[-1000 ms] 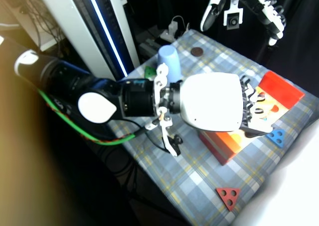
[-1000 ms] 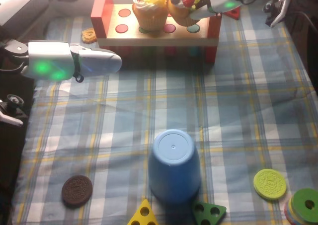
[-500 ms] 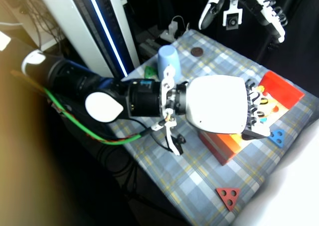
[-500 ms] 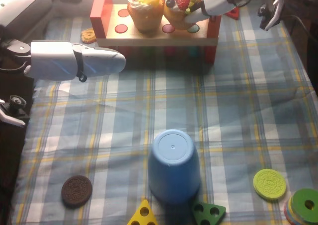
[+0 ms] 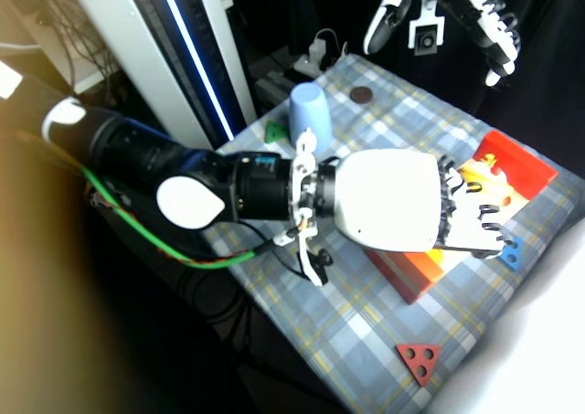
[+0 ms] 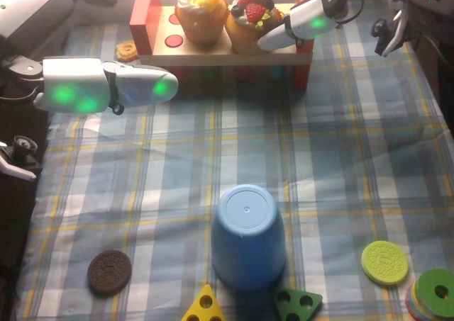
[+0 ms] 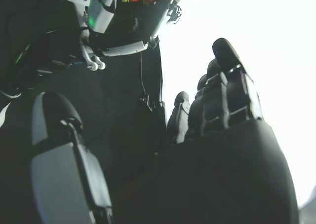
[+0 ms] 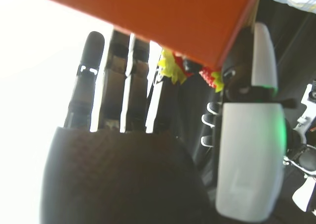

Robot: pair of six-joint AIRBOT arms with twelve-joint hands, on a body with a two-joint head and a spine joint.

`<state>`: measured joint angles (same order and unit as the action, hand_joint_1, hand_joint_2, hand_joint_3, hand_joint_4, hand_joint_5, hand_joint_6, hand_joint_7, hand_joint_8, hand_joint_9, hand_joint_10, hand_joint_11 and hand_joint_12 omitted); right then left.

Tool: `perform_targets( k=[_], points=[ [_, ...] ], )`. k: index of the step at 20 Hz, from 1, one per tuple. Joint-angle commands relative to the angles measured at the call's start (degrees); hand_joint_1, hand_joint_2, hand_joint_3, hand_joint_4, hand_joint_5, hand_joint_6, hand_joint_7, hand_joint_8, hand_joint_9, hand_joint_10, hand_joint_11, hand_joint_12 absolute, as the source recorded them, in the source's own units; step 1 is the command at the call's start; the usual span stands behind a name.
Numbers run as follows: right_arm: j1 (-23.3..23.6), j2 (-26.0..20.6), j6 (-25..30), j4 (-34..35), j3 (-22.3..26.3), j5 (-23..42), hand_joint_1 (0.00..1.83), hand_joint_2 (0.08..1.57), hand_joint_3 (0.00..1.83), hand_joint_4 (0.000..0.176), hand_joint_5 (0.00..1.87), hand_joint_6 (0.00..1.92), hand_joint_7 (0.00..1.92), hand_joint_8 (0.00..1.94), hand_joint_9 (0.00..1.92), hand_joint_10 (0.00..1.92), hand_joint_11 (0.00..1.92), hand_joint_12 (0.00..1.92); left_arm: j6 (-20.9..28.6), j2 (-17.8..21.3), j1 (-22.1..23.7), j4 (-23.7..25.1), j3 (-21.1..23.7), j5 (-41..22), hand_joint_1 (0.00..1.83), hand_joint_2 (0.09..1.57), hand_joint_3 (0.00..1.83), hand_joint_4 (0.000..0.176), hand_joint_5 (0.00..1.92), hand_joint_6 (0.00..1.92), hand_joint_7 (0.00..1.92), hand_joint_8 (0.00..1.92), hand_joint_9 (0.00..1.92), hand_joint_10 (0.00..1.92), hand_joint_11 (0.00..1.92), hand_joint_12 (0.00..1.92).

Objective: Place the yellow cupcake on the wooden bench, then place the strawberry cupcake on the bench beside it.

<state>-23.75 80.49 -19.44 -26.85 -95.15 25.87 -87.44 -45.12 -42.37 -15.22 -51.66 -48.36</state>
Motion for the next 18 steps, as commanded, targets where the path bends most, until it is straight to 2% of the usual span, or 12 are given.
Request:
perform_targets(
  k=[1, 2, 3, 4, 7, 9, 10, 11, 13, 14, 16, 18],
  points=[
    [0.20, 0.33, 0.10, 1.27, -0.34, 4.61, 1.00, 0.99, 0.00, 0.070, 0.74, 0.00, 0.53, 0.00, 0.53, 0.08, 0.03, 1.13, 0.60, -0.12, 0.85, 0.56, -0.19, -6.57, 0.78, 0.84, 0.00, 0.171, 0.00, 0.00, 0.00, 0.00, 0.00, 0.00, 0.00, 0.30],
    [0.14, 0.33, 0.10, 1.27, -0.39, 4.52, 1.00, 1.00, 0.00, 0.080, 0.73, 0.00, 0.52, 0.00, 0.51, 0.06, 0.01, 1.12, 0.62, -0.12, 0.86, 0.60, -0.19, -6.61, 0.79, 0.84, 0.00, 0.175, 0.00, 0.00, 0.00, 0.00, 0.00, 0.00, 0.00, 0.25],
    [0.10, 0.33, 0.10, 1.27, -0.45, 4.35, 1.01, 0.99, 0.00, 0.068, 0.72, 0.00, 0.51, 0.00, 0.50, 0.05, 0.00, 1.10, 0.66, -0.12, 0.87, 0.65, -0.19, -6.65, 0.79, 0.83, 0.00, 0.176, 0.00, 0.00, 0.00, 0.00, 0.00, 0.00, 0.00, 0.28],
    [0.02, 0.33, 0.10, 1.28, -0.54, 4.15, 0.98, 1.00, 0.00, 0.068, 0.70, 0.00, 0.49, 0.00, 0.47, 0.03, 0.00, 1.07, 0.71, -0.12, 0.87, 0.72, -0.19, -6.65, 0.79, 0.82, 0.00, 0.176, 0.00, 0.00, 0.00, 0.00, 0.07, 0.00, 0.00, 0.75],
    [-0.14, 0.29, 0.10, 1.28, -0.63, 3.86, 0.95, 0.96, 0.00, 0.083, 0.61, 0.00, 0.44, 0.00, 0.44, 0.01, 0.00, 1.08, 0.72, -0.12, 0.87, 0.73, -0.19, -6.65, 0.77, 0.83, 0.00, 0.176, 0.00, 0.00, 0.00, 0.00, 0.01, 0.00, 0.00, 0.66],
    [-0.14, 0.28, 0.10, 1.29, -0.42, 3.87, 0.95, 0.91, 0.00, 0.136, 0.29, 0.00, 0.25, 0.00, 0.34, 0.00, 0.00, 1.03, 0.72, -0.12, 0.86, 0.72, -0.19, -6.72, 0.78, 0.83, 0.00, 0.176, 0.00, 0.00, 0.00, 0.00, 0.00, 0.00, 0.00, 0.41],
    [-0.14, 0.28, 0.10, 1.28, -0.19, 3.91, 0.93, 0.90, 0.00, 0.160, 0.11, 0.00, 0.12, 0.00, 0.17, 0.01, 0.00, 0.71, 0.73, -0.12, 0.86, 0.66, -0.22, -6.75, 0.79, 0.82, 0.00, 0.176, 0.00, 0.00, 0.00, 0.00, 0.00, 0.00, 0.00, 0.31],
    [-0.14, 0.28, 0.10, 1.22, 0.06, 3.99, 0.91, 0.86, 0.00, 0.173, 0.02, 0.00, 0.02, 0.00, 0.03, 0.00, 0.00, 0.14, 0.73, -0.12, 0.85, 0.53, -0.27, -6.77, 0.80, 0.83, 0.00, 0.167, 0.00, 0.00, 0.00, 0.00, 0.00, 0.00, 0.00, 0.26],
    [-0.14, -0.18, 0.07, 0.76, 0.44, 4.33, 0.85, 0.81, 0.00, 0.176, 0.00, 0.00, 0.00, 0.00, 0.00, 0.00, 0.00, 0.00, 0.73, -0.23, 0.84, -0.17, -0.55, -6.59, 0.79, 0.82, 0.00, 0.176, 0.00, 0.00, 0.00, 0.00, 0.06, 0.01, 0.00, 0.95],
    [-0.13, -0.85, 0.06, 0.78, 0.74, 5.03, 0.81, 0.78, 0.00, 0.176, 0.00, 0.00, 0.00, 0.00, 0.00, 0.00, 0.00, 0.00, 0.73, -0.22, 0.76, -0.49, -0.57, -6.76, 0.78, 0.81, 0.00, 0.176, 0.00, 0.00, 0.00, 0.00, 0.05, 0.00, 0.00, 1.00],
    [-0.13, -3.18, -0.86, 2.33, 2.31, 7.25, 0.64, 0.75, 0.00, 0.176, 0.00, 0.00, 0.00, 0.00, 0.00, 0.00, 0.00, 0.00, 0.97, -0.07, 0.62, -0.68, -0.41, -7.62, 0.78, 0.80, 0.00, 0.176, 0.00, 0.00, 0.00, 0.00, 0.00, 0.00, 0.00, 0.27],
    [-0.15, -9.37, -6.63, 7.42, 7.57, 11.75, 0.66, 0.79, 0.00, 0.176, 0.00, 0.00, 0.00, 0.00, 0.00, 0.00, 0.00, 0.00, 4.30, 0.42, 0.09, -0.23, -0.46, -9.68, 0.72, 0.79, 0.00, 0.176, 0.00, 0.00, 0.00, 0.00, 0.00, 0.00, 0.00, 0.05]
  ],
)
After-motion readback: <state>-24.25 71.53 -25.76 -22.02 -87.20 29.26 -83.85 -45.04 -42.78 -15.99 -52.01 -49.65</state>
